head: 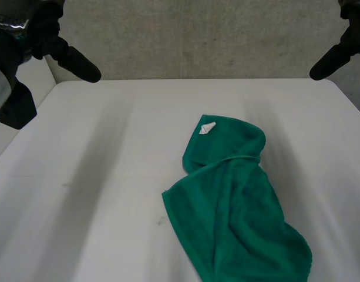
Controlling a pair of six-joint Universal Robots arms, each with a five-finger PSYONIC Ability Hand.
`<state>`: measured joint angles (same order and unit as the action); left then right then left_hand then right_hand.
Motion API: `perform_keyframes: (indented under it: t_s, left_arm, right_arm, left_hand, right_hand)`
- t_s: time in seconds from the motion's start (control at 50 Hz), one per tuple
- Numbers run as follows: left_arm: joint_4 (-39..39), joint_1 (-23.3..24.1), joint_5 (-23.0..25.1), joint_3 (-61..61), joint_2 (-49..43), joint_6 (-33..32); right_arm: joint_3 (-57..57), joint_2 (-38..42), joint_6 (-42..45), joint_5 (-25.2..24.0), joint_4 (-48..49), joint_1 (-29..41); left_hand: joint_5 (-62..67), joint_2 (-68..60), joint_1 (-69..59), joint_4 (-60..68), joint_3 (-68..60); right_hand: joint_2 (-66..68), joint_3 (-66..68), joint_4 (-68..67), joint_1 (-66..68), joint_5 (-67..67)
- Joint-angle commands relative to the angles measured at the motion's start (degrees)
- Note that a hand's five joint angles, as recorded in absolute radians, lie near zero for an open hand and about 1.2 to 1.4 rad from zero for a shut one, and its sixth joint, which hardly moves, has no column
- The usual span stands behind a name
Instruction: Fold the towel.
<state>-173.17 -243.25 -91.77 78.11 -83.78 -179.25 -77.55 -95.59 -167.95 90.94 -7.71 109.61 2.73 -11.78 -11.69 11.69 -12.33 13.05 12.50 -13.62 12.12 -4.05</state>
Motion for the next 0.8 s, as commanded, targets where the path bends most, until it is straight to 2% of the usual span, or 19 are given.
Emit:
perform_keyframes:
  t_s: [0.02,0.04,0.1,0.2,0.24,0.28,0.3,0.36,0.38,0.44,0.48,0.64,0.74,0.76,0.8]
  left_arm:
    - [-1.82,0.50,-0.16,1.51,-4.02,0.04]
    - [-1.82,0.58,-0.25,1.60,-5.07,0.13]
    - [-1.91,2.95,-0.51,1.52,-10.43,0.31]
    - [-2.08,8.22,-0.69,-0.33,-19.48,0.31]
    - [-2.08,10.95,-0.77,-2.61,-24.48,0.40]
    - [-2.08,11.65,-0.78,-3.40,-26.24,0.40]
    - [-2.08,13.23,-1.12,-5.76,-31.39,0.57]
    - [-2.08,13.77,-1.48,-7.36,-34.61,1.10]
    - [-2.17,14.29,-1.74,-9.71,-39.13,2.06]
    - [-2.26,14.82,-1.92,-11.32,-42.08,2.68]
    - [-2.96,16.23,-2.44,-14.30,-47.78,3.47]
    - [-6.30,17.11,-5.43,-18.87,-57.54,3.38]
    - [-6.57,17.81,-5.43,-19.32,-58.78,3.56]
    - [-6.57,17.90,-5.43,-19.32,-58.52,3.56]
    - [-6.57,17.99,-5.78,-19.14,-57.90,3.39]
  right_arm:
    - [0.12,2.87,1.75,-1.38,-0.03,-0.01]
    - [0.12,6.00,6.01,-3.29,-1.16,0.08]
    - [-0.32,7.95,10.42,-4.45,-1.87,0.34]
    - [-1.20,11.73,18.08,-4.10,-2.14,0.35]
    - [-1.64,12.97,18.80,-4.10,-2.14,0.26]
    - [-2.08,13.58,18.89,-4.19,-2.14,0.17]
    - [-2.95,14.37,18.80,-4.19,-2.14,-0.35]
    - [-6.29,14.73,18.80,-4.54,-1.70,-0.53]
    - [-8.13,14.73,18.80,-4.71,-1.17,-0.62]
    - [-12.09,14.73,18.71,-4.80,1.46,-0.97]
    - [-14.11,14.56,18.71,-4.80,3.22,-1.58]
    - [-22.03,12.62,18.71,-5.42,8.85,-7.38]
    - [-24.31,12.71,18.71,-6.91,9.90,-10.81]
    - [-24.32,12.80,18.71,-7.35,10.08,-11.34]
    - [-24.32,12.71,18.63,-7.97,10.26,-12.39]
  left_hand:
    - [-1.51,0.56,0.46,-0.46,1.11]
    - [-1.51,0.56,0.46,-0.46,1.11]
    - [0.00,-0.95,-1.05,1.05,-0.40]
    - [2.86,-3.81,-3.90,3.90,-3.26]
    - [4.54,-5.49,-5.59,5.59,-4.94]
    - [5.38,-6.33,-6.43,6.43,-5.78]
    - [6.55,-7.50,-7.60,7.60,-6.95]
    - [6.57,-7.51,-7.61,7.61,-6.97]
    - [6.57,-7.51,-7.61,7.61,-6.97]
    - [6.57,-7.51,-7.61,7.61,-6.97]
    - [6.73,-7.68,-7.78,7.78,-7.13]
    - [10.42,-11.37,-11.47,11.47,-10.82]
    - [32.25,-33.20,-33.29,33.29,-32.65]
    - [47.46,-48.40,-48.50,48.50,-47.86]
    - [61.67,-62.62,-62.72,62.72,-62.07]
  right_hand:
    - [-3.05,-2.50,3.62,-2.12,4.05]
    - [-3.05,-2.50,3.62,-2.12,4.05]
    - [-3.05,-2.50,3.62,-2.12,4.05]
    - [-3.05,-2.50,3.62,-2.12,4.05]
    - [-3.05,-2.50,3.62,-2.12,4.05]
    - [-3.05,-2.50,3.62,-2.12,4.05]
    - [-3.05,-2.50,3.62,-2.12,4.05]
    - [-3.05,-2.50,3.62,-2.12,4.05]
    - [-3.05,-2.50,3.62,-2.12,4.05]
    - [-3.05,-2.50,3.62,-2.12,4.05]
    - [-3.05,-2.50,3.62,-2.12,4.05]
    - [-3.05,-2.50,3.62,-2.12,4.05]
    - [-3.05,-2.50,3.62,-2.12,4.05]
    - [-3.05,-2.50,3.62,-2.12,4.05]
    - [-3.05,-2.50,3.62,-2.12,4.05]
